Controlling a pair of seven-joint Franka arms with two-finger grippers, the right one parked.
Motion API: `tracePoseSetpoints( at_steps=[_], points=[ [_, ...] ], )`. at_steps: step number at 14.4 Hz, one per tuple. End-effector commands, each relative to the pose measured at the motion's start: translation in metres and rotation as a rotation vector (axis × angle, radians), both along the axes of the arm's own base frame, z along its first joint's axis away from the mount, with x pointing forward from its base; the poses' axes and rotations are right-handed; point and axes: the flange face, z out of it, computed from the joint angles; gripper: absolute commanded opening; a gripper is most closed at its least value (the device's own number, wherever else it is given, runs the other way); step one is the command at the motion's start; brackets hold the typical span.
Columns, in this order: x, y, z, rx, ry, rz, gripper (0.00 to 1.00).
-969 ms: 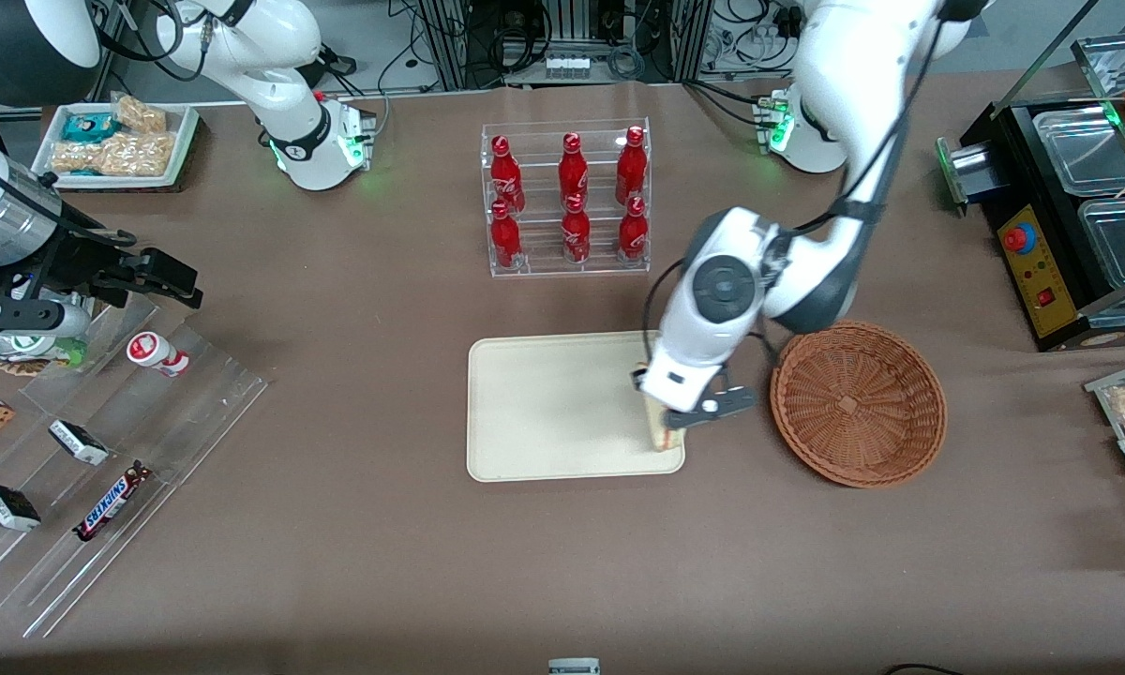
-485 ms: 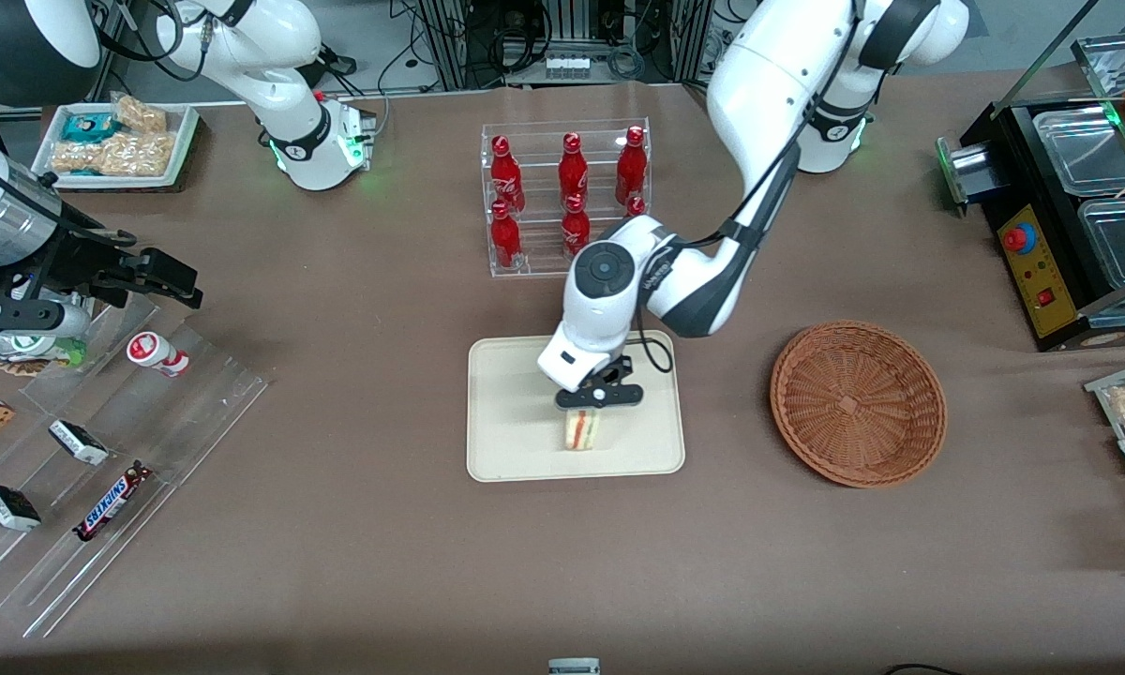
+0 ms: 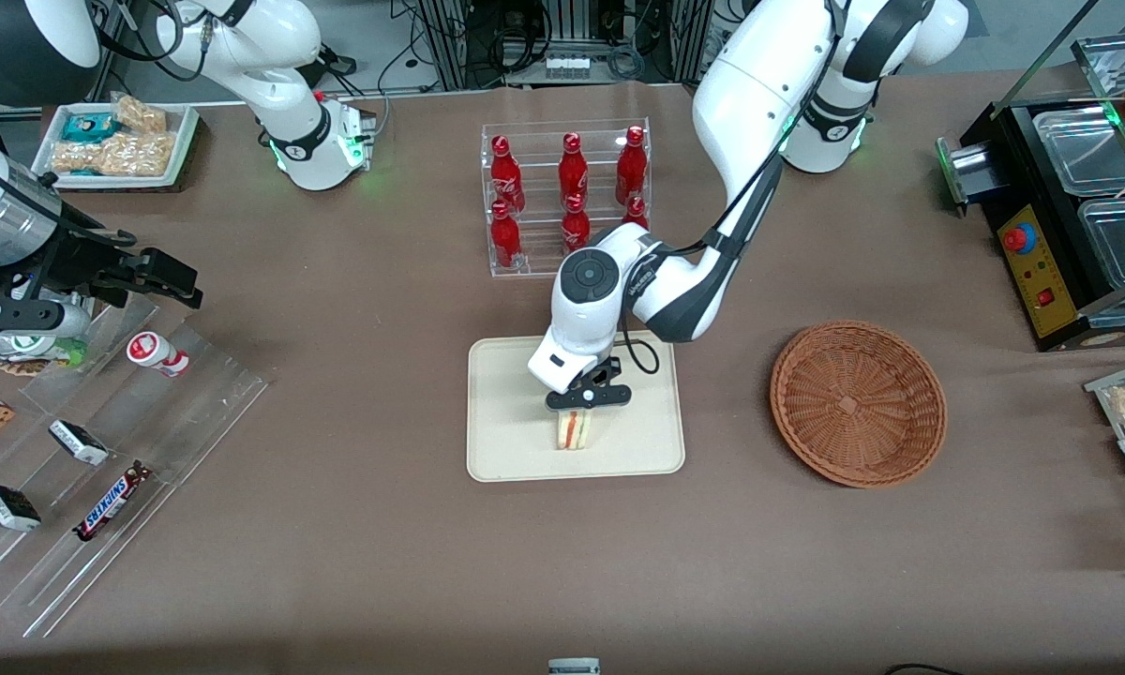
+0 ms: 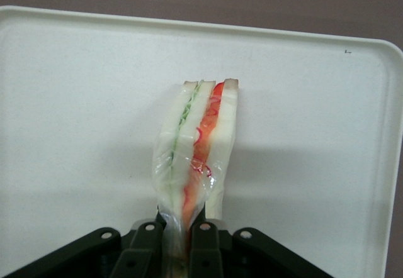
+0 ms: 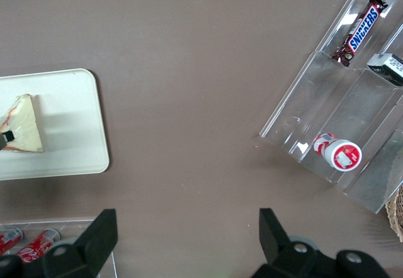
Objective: Place sandwich from basket to tray
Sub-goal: 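Lower the sandwich onto the tray and open the left gripper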
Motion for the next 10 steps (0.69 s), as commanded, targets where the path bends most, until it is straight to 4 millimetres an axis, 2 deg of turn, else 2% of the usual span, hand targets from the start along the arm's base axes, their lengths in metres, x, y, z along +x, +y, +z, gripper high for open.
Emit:
tracePoseSetpoints(
  at_steps=[1,2,4,7,9,10],
  points=[
    [-0.002,-0.011,0.003,0.004,-0.013,0.020,0.55],
    [-0.001,-0.009,0.007,0.003,-0.014,0.026,1.00],
    [0.004,-0.007,0.033,-0.011,-0.033,0.032,1.00],
    [0.005,0.003,0.100,-0.015,-0.061,0.038,1.00],
    [0.011,0.032,0.145,0.027,-0.036,0.053,1.00],
    [0.017,0.052,0.175,0.031,-0.035,0.045,1.00]
  ],
)
